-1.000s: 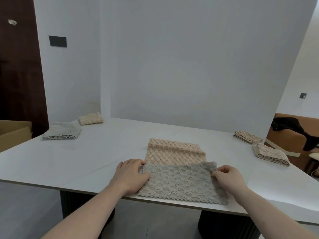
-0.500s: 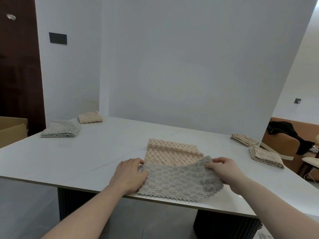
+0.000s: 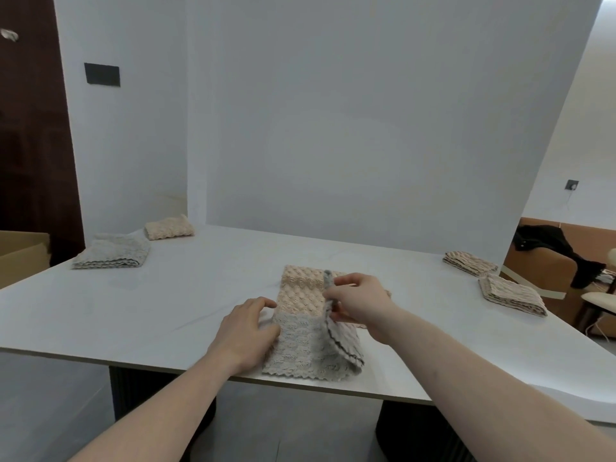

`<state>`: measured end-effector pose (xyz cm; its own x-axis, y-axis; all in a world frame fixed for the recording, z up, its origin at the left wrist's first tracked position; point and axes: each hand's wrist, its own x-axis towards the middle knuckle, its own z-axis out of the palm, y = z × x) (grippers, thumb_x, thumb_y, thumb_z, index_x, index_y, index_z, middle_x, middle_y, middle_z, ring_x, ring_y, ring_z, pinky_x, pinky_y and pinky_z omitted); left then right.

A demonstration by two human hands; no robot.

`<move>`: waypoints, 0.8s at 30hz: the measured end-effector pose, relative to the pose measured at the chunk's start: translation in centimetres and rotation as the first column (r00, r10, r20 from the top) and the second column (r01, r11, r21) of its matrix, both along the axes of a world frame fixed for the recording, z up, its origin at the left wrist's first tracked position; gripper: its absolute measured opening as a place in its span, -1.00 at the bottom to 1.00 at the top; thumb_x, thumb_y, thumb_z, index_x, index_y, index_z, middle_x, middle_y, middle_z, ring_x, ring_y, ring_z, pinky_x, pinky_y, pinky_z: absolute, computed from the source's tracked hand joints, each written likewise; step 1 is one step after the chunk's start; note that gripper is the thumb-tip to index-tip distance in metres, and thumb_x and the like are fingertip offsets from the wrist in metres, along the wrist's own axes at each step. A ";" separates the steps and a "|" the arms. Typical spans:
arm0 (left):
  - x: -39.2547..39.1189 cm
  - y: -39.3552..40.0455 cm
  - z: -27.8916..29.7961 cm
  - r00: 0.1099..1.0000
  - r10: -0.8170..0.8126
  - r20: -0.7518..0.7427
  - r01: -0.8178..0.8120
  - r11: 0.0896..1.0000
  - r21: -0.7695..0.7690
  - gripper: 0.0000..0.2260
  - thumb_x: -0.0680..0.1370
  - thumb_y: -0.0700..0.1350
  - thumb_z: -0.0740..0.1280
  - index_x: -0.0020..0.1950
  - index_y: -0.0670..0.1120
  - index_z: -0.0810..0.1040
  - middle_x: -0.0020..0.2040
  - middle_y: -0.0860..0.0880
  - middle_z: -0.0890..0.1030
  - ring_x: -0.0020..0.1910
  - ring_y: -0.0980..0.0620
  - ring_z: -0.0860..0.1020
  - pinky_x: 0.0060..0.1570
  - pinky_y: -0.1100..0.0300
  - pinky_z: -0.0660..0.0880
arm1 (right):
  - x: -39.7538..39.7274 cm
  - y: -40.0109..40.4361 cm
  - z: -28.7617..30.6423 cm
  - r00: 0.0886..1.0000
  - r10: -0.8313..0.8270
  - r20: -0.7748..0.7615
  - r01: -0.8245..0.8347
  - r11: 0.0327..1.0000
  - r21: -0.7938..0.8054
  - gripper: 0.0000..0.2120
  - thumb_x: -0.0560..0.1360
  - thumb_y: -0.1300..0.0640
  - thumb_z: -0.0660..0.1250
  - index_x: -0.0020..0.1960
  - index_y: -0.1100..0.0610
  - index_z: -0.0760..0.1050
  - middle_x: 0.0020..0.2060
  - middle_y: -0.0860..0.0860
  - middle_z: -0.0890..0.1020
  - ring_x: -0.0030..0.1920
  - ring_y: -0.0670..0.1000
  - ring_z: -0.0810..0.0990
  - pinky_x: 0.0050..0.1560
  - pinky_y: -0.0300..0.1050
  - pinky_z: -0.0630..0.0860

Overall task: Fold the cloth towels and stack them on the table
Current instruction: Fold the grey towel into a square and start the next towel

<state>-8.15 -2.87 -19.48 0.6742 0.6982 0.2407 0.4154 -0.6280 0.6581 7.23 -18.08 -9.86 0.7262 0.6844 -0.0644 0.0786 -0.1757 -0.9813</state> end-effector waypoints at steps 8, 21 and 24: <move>-0.1 0.4 0.1 0.993 -0.023 0.116 0.031 0.997 -0.066 -0.78 0.44 0.07 0.26 -0.08 0.28 0.69 0.20 0.28 0.51 0.28 0.15 0.44 0.35 0.01 0.38 | -2.7 2.7 -2.3 0.997 0.072 -0.009 -0.072 0.997 -0.034 -0.78 0.47 0.33 0.46 0.08 0.19 0.56 0.00 0.18 0.63 -0.30 0.04 0.69 -0.18 -0.03 0.72; 0.1 0.4 0.0 0.979 -0.028 0.203 0.053 0.991 -0.121 -0.67 0.27 0.40 0.36 -0.27 0.21 0.73 0.05 0.30 0.62 0.15 0.26 0.54 0.26 0.03 0.48 | -3.2 0.7 -4.4 0.979 0.160 0.126 -0.162 0.987 0.006 -0.66 0.45 0.39 0.37 0.12 0.05 0.56 0.09 -0.01 0.65 -0.17 0.08 0.72 -0.02 0.10 0.72; 0.0 0.5 -0.2 0.978 -0.032 0.206 0.060 0.990 -0.130 -0.69 0.24 0.42 0.45 -0.25 0.23 0.73 0.10 0.29 0.54 0.21 0.25 0.48 0.27 0.06 0.45 | -2.6 -0.5 -4.4 0.909 0.080 0.409 -0.084 0.996 -0.009 -0.66 0.44 0.30 0.33 0.05 -0.11 0.58 0.02 -0.19 0.65 -0.04 -0.03 0.70 -0.15 -0.12 0.66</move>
